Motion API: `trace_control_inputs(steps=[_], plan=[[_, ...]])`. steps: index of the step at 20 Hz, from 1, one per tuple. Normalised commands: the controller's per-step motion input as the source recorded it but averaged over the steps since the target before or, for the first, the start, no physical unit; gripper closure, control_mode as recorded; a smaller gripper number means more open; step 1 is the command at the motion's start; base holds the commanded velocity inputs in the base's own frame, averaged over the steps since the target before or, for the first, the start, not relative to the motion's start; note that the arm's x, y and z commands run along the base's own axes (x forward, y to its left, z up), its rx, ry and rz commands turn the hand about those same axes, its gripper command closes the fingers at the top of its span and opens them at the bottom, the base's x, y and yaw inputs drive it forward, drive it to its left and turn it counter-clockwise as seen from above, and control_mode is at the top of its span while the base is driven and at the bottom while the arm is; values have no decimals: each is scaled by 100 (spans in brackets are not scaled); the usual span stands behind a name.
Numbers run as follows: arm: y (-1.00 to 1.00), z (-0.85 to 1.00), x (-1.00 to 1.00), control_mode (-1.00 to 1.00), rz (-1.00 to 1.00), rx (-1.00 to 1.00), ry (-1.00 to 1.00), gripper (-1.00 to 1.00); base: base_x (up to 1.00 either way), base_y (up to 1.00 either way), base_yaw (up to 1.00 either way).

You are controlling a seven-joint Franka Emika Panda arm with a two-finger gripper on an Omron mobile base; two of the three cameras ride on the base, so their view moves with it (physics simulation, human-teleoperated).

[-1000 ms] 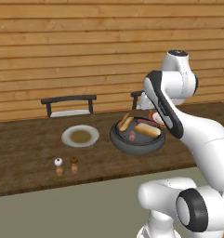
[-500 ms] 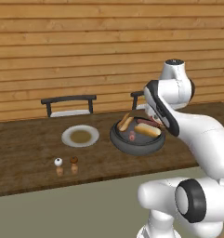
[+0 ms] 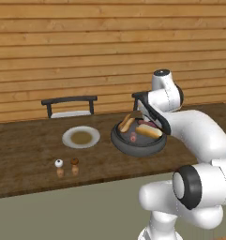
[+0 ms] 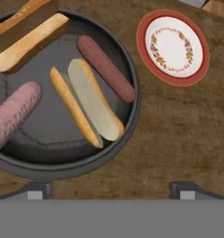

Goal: Place one bun and one sausage from the bowl on each plate.

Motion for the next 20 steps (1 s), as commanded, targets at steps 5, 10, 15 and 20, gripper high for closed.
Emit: trace_control_inputs(steps=[5,10,15,20], plan=[[15,-51,46,-100,0,0,0,-100,0,0,0],[11,-52,28,-100,0,0,1,-100,0,0,0],[3,-45,15,-100,0,1,4,-100,0,0,0],[2,-24,3,-100,0,0,0,-100,0,0,0]])
